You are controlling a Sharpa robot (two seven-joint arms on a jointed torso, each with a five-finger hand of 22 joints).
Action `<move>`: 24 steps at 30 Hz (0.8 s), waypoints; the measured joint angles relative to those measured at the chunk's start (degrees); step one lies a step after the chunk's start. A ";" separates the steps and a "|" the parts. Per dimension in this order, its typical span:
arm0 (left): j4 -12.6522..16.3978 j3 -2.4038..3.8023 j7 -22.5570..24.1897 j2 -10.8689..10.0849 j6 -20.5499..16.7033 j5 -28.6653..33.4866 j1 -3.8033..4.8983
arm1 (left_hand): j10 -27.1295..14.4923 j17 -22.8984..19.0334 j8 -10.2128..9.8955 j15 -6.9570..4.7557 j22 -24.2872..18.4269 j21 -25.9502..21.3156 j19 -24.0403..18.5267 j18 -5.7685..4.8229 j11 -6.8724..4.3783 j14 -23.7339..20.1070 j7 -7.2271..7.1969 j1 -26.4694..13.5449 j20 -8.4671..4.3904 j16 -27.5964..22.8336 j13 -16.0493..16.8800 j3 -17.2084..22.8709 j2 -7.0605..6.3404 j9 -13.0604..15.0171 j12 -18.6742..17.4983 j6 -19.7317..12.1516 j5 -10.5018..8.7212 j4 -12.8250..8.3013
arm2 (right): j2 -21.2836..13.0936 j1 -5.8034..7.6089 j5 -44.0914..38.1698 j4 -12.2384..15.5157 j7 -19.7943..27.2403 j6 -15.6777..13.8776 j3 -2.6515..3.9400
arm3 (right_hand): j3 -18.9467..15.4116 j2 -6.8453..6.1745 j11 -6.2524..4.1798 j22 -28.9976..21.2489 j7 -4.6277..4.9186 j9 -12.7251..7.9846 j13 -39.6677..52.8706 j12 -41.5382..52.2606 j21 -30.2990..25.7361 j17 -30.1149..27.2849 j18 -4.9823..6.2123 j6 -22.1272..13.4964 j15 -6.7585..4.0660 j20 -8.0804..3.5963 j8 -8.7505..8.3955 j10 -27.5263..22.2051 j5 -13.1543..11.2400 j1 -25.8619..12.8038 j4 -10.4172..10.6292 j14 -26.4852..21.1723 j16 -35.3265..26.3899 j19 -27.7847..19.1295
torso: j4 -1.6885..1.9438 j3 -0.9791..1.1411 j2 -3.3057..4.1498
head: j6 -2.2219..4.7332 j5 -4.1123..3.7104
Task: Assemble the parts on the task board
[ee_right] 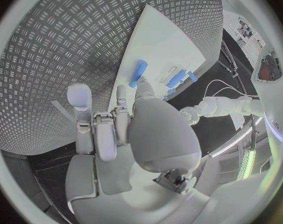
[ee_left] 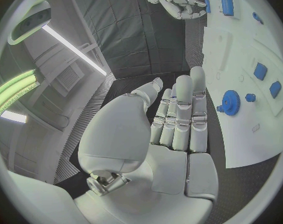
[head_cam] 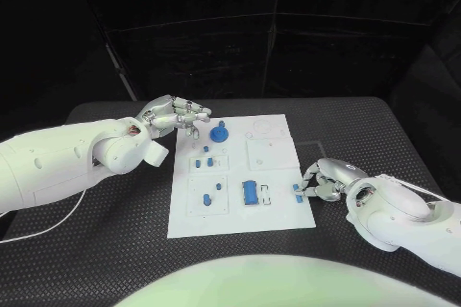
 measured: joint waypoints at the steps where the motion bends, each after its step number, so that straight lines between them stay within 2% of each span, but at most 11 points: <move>1: 0.00 0.00 0.00 -0.01 0.00 0.00 0.00 | 0.00 0.00 0.00 0.00 0.00 0.00 0.00 0.00 0.00 0.00 0.00 0.00 0.00 0.00 0.00 0.00 0.00 0.00 0.00 0.00 0.00 0.00 | 0.18 -0.05 -0.19 -0.08 -0.06 0.15 0.00 | 0.00 0.00 0.00 0.00 0.00 0.00 0.00 0.00 0.00 0.00 0.00 0.00 0.00 0.00 0.00 0.00 0.00 0.00 0.00 0.00 0.00 0.00 | 0.00 0.00 0.00 | 0.00 0.02; 9: 0.03 0.00 0.00 -0.04 0.00 0.00 0.00 | 0.00 0.01 0.00 0.00 0.00 0.00 0.00 0.00 0.00 0.00 0.00 0.00 0.00 0.00 0.00 0.00 0.00 0.00 0.00 0.00 0.00 0.00 | 1.51 -0.22 -1.46 -0.69 -0.38 1.41 0.15 | -0.16 -0.03 0.00 -0.07 -0.20 -0.03 0.00 0.00 0.00 0.00 0.00 0.55 0.00 0.00 -0.19 0.00 0.00 0.04 -0.16 0.00 0.00 0.00 | -0.03 0.02 0.01 | 0.00 0.03; 10: 0.03 0.00 0.00 -0.05 0.00 0.00 0.00 | 0.00 0.01 0.00 0.00 0.00 0.00 0.00 0.00 0.00 0.00 0.00 0.00 0.00 0.00 0.00 0.00 0.00 0.00 0.00 0.00 0.00 0.00 | 1.72 -0.28 -1.65 -0.73 -0.39 1.61 0.22 | -0.16 -0.37 0.00 -0.07 -0.21 0.01 0.00 0.00 0.00 0.00 0.00 0.62 0.00 0.00 -0.21 0.00 0.00 0.39 -0.16 0.00 0.00 0.00 | -0.05 0.03 0.01 | 0.00 0.03; 15: 0.03 0.00 0.00 -0.05 0.00 0.00 0.00 | 0.00 0.01 0.00 0.00 0.01 0.00 0.00 0.00 0.00 0.00 0.00 0.00 0.00 0.00 0.00 0.00 0.00 0.00 0.00 0.00 0.00 0.00 | 2.55 -0.40 -2.40 -0.93 -0.39 2.21 0.38 | 0.57 -0.16 0.00 -0.07 -0.30 0.02 0.06 0.04 -0.22 -0.01 0.00 1.12 0.03 0.00 -0.83 -0.01 0.34 2.17 -1.53 -0.02 -0.13 0.00 | -0.07 0.03 0.02 | 0.00 0.03; 16: 0.03 0.00 0.00 -0.05 0.00 0.00 0.00 | 0.00 0.01 0.00 0.00 0.01 0.00 0.00 0.00 0.00 0.00 0.00 0.00 0.00 0.00 0.00 0.00 0.00 0.00 0.00 0.00 0.00 0.00 | 2.70 -0.41 -2.56 -0.96 -0.38 2.28 0.41 | 0.89 0.02 0.00 -0.09 -0.26 0.02 1.33 0.04 -0.22 -0.01 0.00 1.17 0.10 0.00 -1.01 -0.01 -0.12 3.00 -1.99 -0.08 -0.24 0.00 | -0.07 0.03 0.02 | 0.00 0.03; 18: 0.03 0.00 0.00 -0.05 0.00 0.00 0.00 | 0.00 0.01 0.00 0.00 0.01 0.00 0.00 0.00 0.00 0.00 0.00 0.00 0.00 0.00 0.00 0.00 0.00 0.00 0.00 0.00 0.00 0.00 | 2.89 -0.43 -2.87 -1.03 -0.34 2.38 0.44 | 2.03 -0.43 -0.06 -0.13 -0.56 0.01 1.33 0.08 -0.22 -0.01 0.00 1.49 0.05 0.00 -1.46 -0.26 -2.54 3.52 -3.14 -0.02 -0.25 0.00 | -0.07 0.04 0.02 | 0.00 0.03; 24: 0.05 0.00 0.00 -0.06 0.00 0.00 0.00 | 0.00 0.01 0.00 0.00 0.01 0.00 0.00 0.00 0.00 0.00 0.00 0.00 0.00 0.00 0.00 0.00 0.00 0.00 0.00 0.00 0.00 0.00 | 3.27 -0.48 -3.90 -1.11 -0.23 2.46 0.48 | 6.26 -1.63 -0.37 0.13 -0.92 -0.77 1.33 0.15 -0.22 -0.01 0.00 2.57 -0.21 -0.23 -2.13 -0.30 -5.54 4.72 -6.36 0.25 -0.25 0.22 | -0.07 0.05 0.02 | 0.00 0.07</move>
